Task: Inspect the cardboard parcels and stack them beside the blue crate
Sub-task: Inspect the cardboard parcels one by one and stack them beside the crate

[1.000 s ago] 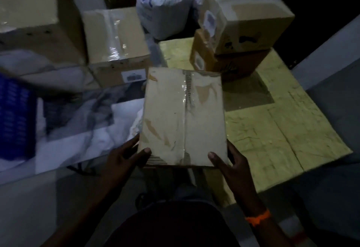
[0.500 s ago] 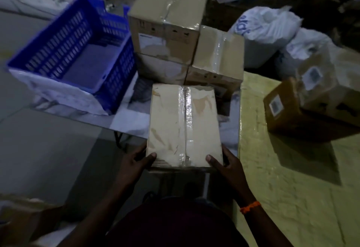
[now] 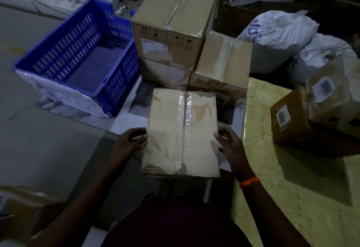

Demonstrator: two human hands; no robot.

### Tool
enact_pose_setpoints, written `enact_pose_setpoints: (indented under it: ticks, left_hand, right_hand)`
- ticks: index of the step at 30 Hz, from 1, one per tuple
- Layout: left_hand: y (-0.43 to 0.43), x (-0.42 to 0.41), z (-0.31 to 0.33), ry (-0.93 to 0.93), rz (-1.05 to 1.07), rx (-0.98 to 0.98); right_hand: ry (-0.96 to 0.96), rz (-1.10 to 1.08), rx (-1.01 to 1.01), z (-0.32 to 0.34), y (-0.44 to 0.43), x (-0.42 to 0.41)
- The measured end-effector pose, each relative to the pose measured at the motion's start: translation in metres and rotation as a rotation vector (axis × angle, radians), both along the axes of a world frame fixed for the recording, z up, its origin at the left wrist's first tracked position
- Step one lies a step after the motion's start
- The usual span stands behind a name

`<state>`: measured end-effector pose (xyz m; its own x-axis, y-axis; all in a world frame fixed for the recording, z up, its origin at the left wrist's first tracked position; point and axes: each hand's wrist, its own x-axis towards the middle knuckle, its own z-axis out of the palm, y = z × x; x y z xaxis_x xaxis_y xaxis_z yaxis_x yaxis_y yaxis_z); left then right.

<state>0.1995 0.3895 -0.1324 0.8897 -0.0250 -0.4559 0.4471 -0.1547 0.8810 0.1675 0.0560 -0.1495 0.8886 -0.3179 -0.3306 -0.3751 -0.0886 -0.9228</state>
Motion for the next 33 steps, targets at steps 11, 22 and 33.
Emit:
enact_pose_setpoints:
  ticks: [11, 22, 33]
  left_hand:
    - [-0.026, 0.057, 0.028, 0.086, 0.009, -0.143]
    - [-0.026, 0.047, 0.079, -0.075, 0.27, -0.35]
    - [-0.062, 0.013, 0.054, -0.108, 0.331, -0.317]
  right_hand:
    - [0.199, -0.031, 0.352, 0.02, -0.011, 0.06]
    - [-0.074, -0.08, 0.507, 0.083, -0.002, 0.065]
    - [-0.186, -0.144, 0.452, 0.069, -0.012, 0.013]
